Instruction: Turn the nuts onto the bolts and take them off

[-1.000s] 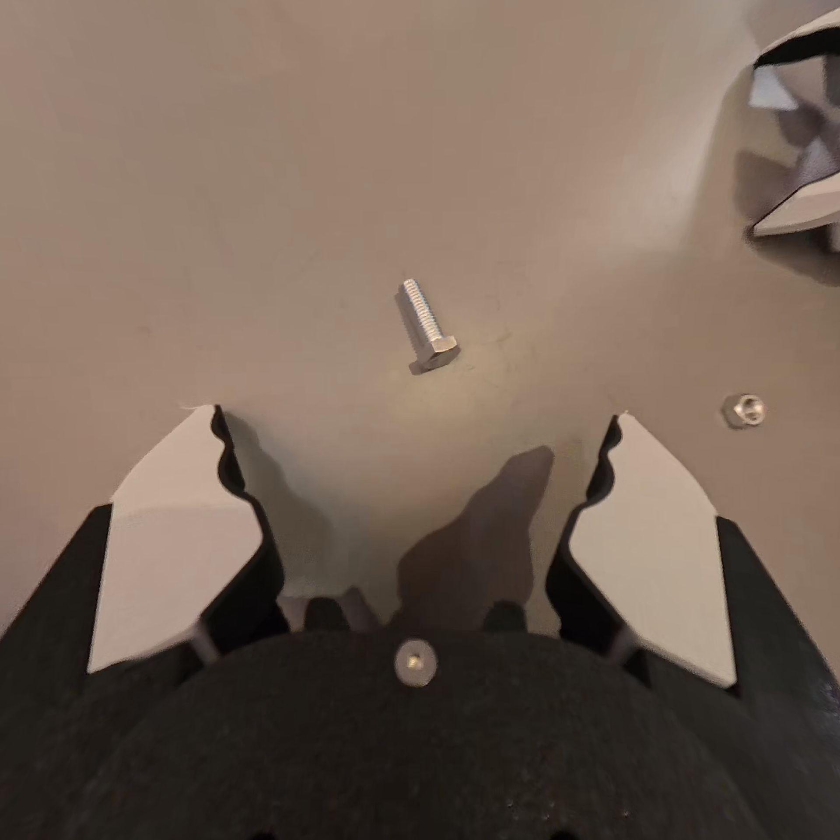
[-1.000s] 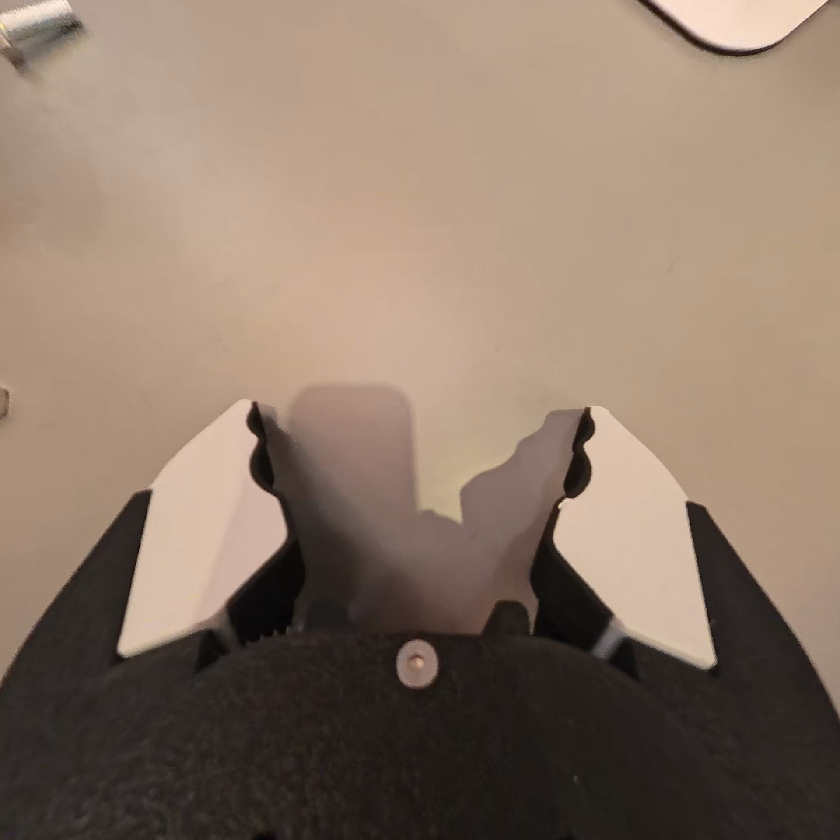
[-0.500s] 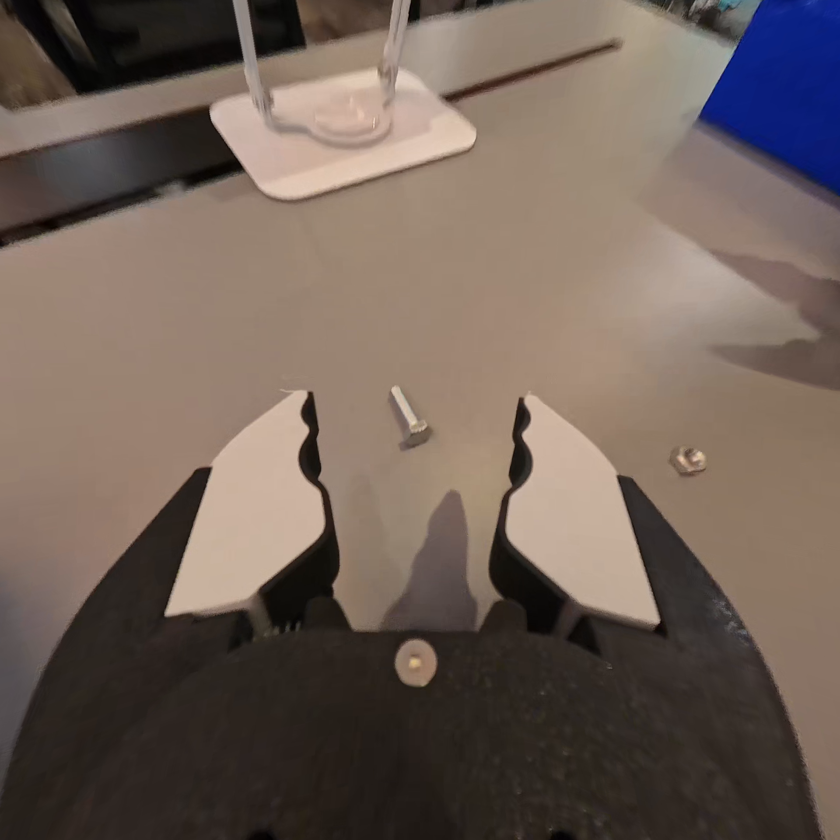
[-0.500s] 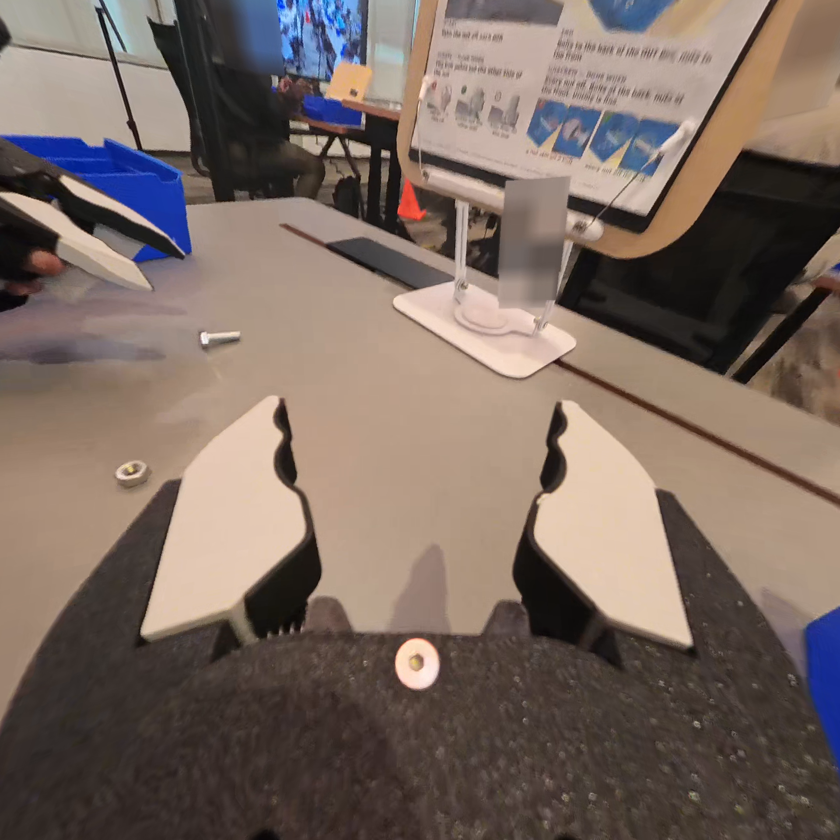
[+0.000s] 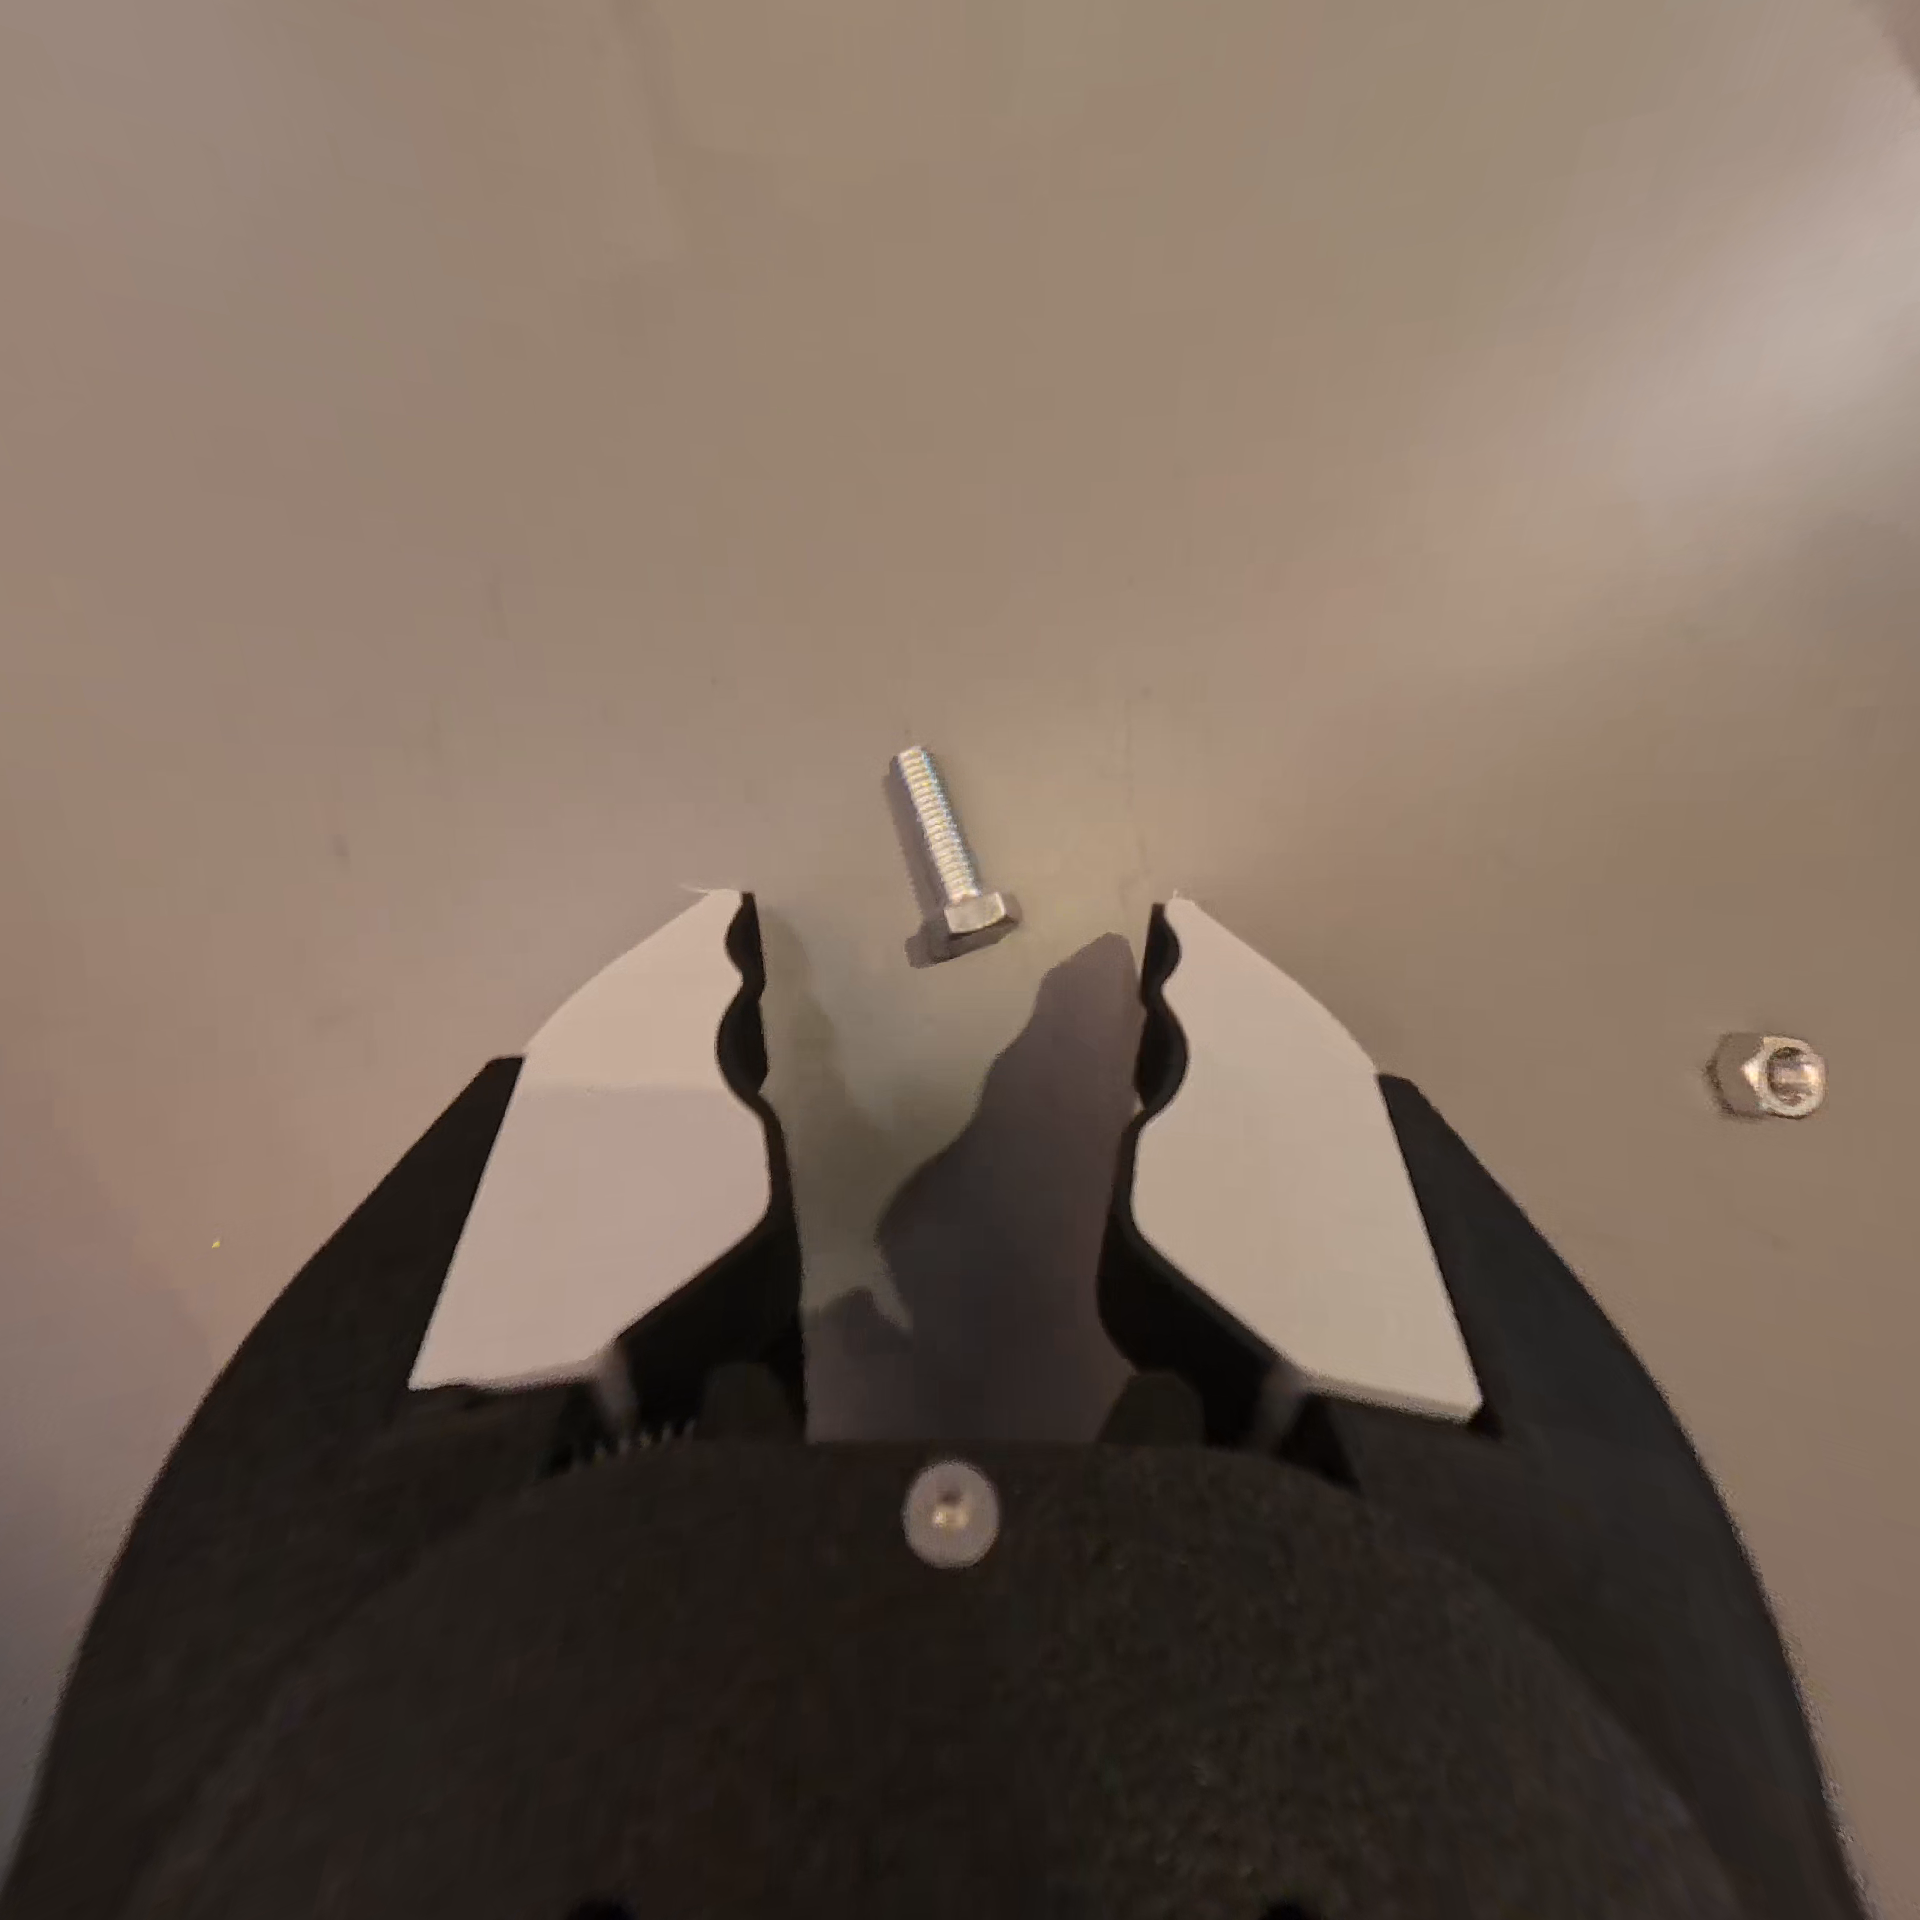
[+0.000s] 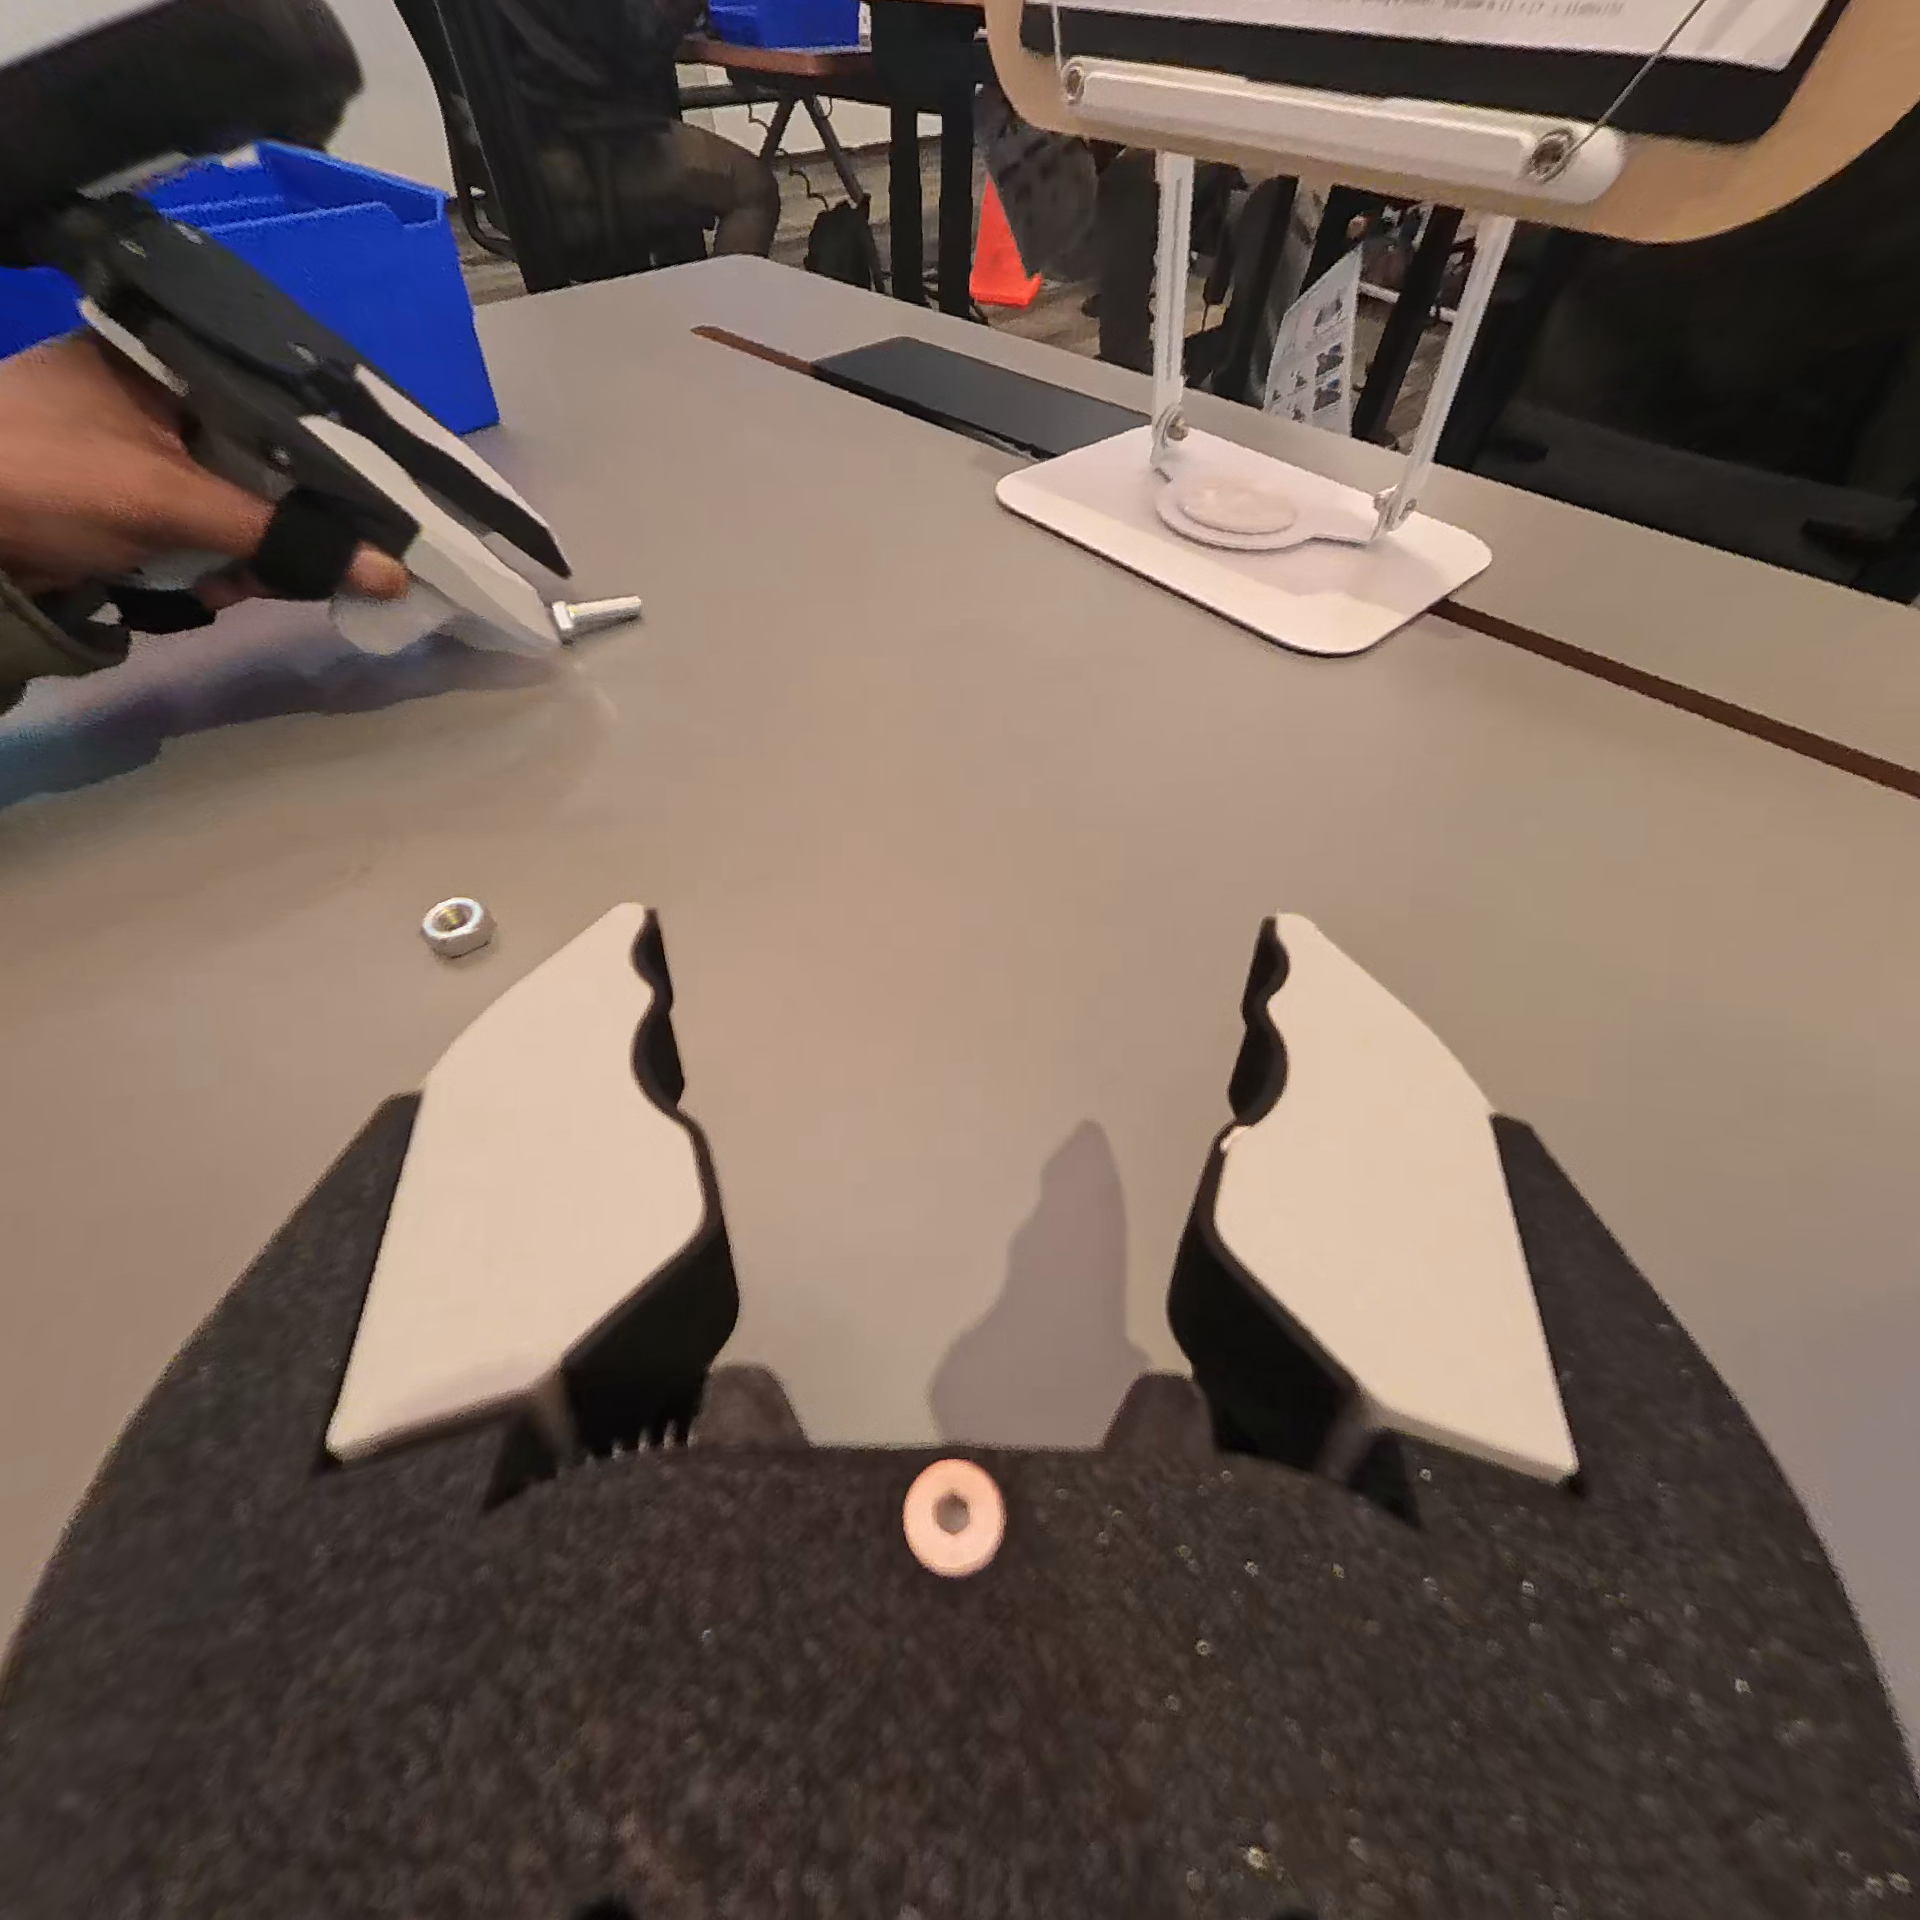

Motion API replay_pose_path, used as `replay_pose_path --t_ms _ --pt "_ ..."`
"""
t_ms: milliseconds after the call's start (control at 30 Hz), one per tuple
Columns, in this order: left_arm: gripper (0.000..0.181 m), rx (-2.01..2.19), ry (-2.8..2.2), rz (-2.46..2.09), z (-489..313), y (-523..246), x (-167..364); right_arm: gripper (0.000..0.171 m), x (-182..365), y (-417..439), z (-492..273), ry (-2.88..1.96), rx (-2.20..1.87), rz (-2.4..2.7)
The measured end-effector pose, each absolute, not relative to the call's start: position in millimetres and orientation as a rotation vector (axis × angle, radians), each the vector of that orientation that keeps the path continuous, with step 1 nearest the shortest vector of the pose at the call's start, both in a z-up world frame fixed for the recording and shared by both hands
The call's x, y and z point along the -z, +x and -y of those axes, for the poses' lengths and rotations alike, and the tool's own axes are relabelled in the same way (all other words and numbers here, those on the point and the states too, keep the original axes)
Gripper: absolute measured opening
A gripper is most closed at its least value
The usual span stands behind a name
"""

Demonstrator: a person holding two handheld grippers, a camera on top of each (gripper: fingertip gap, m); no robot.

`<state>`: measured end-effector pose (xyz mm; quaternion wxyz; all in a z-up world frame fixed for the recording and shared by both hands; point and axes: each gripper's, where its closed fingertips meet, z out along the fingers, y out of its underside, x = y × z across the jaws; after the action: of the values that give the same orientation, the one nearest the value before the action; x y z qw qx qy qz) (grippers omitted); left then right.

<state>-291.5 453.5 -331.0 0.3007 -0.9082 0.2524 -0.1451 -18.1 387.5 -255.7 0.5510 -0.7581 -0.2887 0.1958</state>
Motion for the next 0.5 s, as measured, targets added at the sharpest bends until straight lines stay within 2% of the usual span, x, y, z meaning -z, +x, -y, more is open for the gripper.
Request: replay_pose_path --t_ms 267,333,500 --pt "0.042 0.321 -2.425 -0.745 -455.1 -290.3 338.7 0.102 252.2 -27.0 -385.5 -1.777 -0.489 0.701" --pt "0.020 0.328 -2.414 -0.779 -453.9 -289.7 339.0 0.097 253.3 -32.6 -386.3 -1.778 -0.511 0.718" --pt "0.019 0.342 -2.409 -0.850 -453.4 -289.3 339.0 0.084 256.5 -54.1 -389.1 -1.783 -0.620 0.769"
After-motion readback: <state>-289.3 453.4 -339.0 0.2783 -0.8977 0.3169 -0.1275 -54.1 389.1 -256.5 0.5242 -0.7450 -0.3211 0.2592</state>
